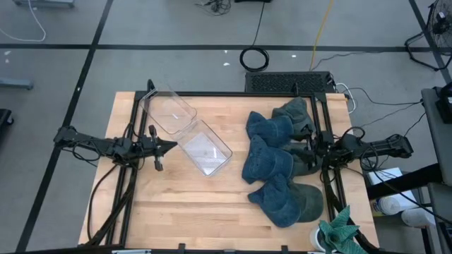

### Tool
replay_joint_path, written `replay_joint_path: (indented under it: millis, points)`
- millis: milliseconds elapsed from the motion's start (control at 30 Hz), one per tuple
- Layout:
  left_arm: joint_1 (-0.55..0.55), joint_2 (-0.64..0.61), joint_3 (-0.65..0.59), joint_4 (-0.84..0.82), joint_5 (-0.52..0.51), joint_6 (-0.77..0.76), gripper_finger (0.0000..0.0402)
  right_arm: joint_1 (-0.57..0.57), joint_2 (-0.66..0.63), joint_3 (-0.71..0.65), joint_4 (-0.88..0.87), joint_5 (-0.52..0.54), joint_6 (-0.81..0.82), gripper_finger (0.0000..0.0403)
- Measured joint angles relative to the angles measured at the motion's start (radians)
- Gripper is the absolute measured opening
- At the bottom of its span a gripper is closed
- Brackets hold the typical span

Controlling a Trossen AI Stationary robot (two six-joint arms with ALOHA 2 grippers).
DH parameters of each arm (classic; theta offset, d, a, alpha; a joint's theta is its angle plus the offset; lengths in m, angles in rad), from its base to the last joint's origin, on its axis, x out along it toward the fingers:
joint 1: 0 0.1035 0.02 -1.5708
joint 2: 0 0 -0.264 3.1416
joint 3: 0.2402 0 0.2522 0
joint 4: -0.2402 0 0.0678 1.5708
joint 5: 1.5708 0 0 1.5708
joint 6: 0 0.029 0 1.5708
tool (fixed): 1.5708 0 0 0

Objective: Pick & Place hat
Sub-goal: Put the top blue cap into the top transparent bin

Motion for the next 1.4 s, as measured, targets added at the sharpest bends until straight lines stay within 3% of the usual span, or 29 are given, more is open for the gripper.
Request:
replay_joint_path:
  millis: [100, 200, 300, 433, 633, 800, 900, 1033, 1400]
  points:
    - [0.000, 0.000, 0.000, 0.000, 0.000, 0.000, 0.0021, 0.001, 0.000, 0.001, 0.003, 0.066, 0.089, 0.0283]
    - [0.000, 0.000, 0.000, 0.000, 0.000, 0.000, 0.0021, 0.000, 0.011, 0.033, -0.091, 0.333, 0.207, 0.0283]
    - [0.000, 0.000, 0.000, 0.000, 0.000, 0.000, 0.0021, -0.001, 0.062, 0.113, -0.353, 0.589, 0.330, 0.0283]
    - [0.000, 0.000, 0.000, 0.000, 0.000, 0.000, 0.0021, -0.013, 0.169, 0.301, -0.585, 0.643, 0.487, 0.0283]
    - [0.000, 0.000, 0.000, 0.001, -0.001, 0.000, 0.0021, -0.129, 0.382, 0.614, -1.131, 0.587, 0.746, 0.0280]
    - [0.000, 0.000, 0.000, 0.001, -0.001, 0.000, 0.0021, -0.291, 0.521, 0.718, -1.368, 0.368, 0.827, 0.0275]
    - [0.000, 0.000, 0.000, 0.000, -0.001, 0.000, 0.0021, -0.373, 0.570, 0.705, -1.352, 0.272, 0.809, 0.0275]
    - [0.000, 0.000, 0.000, 0.000, -0.001, 0.000, 0.0021, -0.442, 0.624, 0.649, -1.286, 0.230, 0.785, 0.0275]
    - [0.000, 0.000, 0.000, 0.001, -0.001, 0.000, 0.0021, -0.564, 0.680, 0.371, -0.771, 0.050, 0.722, 0.0274]
